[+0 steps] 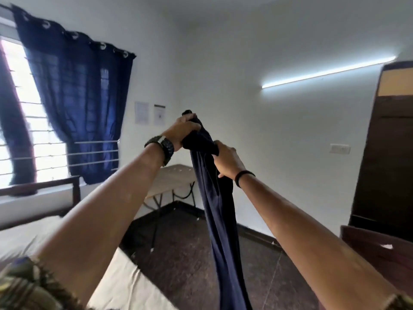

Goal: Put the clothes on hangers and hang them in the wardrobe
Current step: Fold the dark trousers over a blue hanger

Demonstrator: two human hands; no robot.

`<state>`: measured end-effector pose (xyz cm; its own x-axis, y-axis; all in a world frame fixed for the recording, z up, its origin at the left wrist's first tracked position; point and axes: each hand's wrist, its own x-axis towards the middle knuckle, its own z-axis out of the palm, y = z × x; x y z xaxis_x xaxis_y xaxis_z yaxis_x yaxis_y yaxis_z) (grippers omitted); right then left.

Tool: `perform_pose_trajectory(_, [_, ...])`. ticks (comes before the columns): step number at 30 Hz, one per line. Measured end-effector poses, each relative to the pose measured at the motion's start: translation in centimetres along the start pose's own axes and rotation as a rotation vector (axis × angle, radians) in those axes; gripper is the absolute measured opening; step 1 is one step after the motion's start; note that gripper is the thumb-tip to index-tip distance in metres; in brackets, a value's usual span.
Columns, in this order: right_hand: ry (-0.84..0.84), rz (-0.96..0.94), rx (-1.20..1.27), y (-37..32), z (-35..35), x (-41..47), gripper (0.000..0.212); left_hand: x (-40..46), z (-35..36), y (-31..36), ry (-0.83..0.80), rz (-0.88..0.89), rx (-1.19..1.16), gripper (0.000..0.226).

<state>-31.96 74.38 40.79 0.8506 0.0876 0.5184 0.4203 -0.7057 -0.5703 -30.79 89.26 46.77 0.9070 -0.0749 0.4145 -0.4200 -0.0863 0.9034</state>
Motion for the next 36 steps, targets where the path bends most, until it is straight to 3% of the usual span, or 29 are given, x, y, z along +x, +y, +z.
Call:
perform_pose_trajectory(7, [-0.406, -0.143, -0.100, -1.1, 17.4, -9.5, 0.034, -15.6, -10.4, -14.1, 0.240, -0.258, 0.000, 0.050])
perform_pose_trajectory(10, [-0.639, -0.089, -0.095, -0.4, 26.3, -17.8, 0.036, -24.1, -14.1, -22.7, 0.350, -0.442, 0.062, 0.065])
perform_pose_trajectory(15, [-0.972, 0.067, -0.066, 2.1, 36.7, -31.9, 0.046, -37.7, -16.0, -33.8, 0.409, -0.736, 0.109, 0.068])
perform_pose_trajectory(23, [-1.251, 0.175, -0.112, 5.1, 45.3, -45.8, 0.063, -52.2, -15.8, -44.1, 0.552, -0.927, 0.144, 0.079])
perform_pose_trajectory(30, [-1.420, 0.066, -0.185, 5.3, 51.6, -55.7, 0.063, -60.7, -17.0, -49.1, 0.472, -1.069, 0.442, 0.076])
perform_pose_trajectory(34, [-1.531, 0.039, -0.255, 5.7, 53.8, -58.9, 0.064, -64.7, -17.3, -51.6, 0.445, -1.156, 0.459, 0.078])
perform_pose_trajectory(36, [-1.557, -0.009, -0.320, 5.9, 54.7, -59.3, 0.065, -65.8, -17.2, -52.7, 0.524, -1.187, 0.409, 0.077])
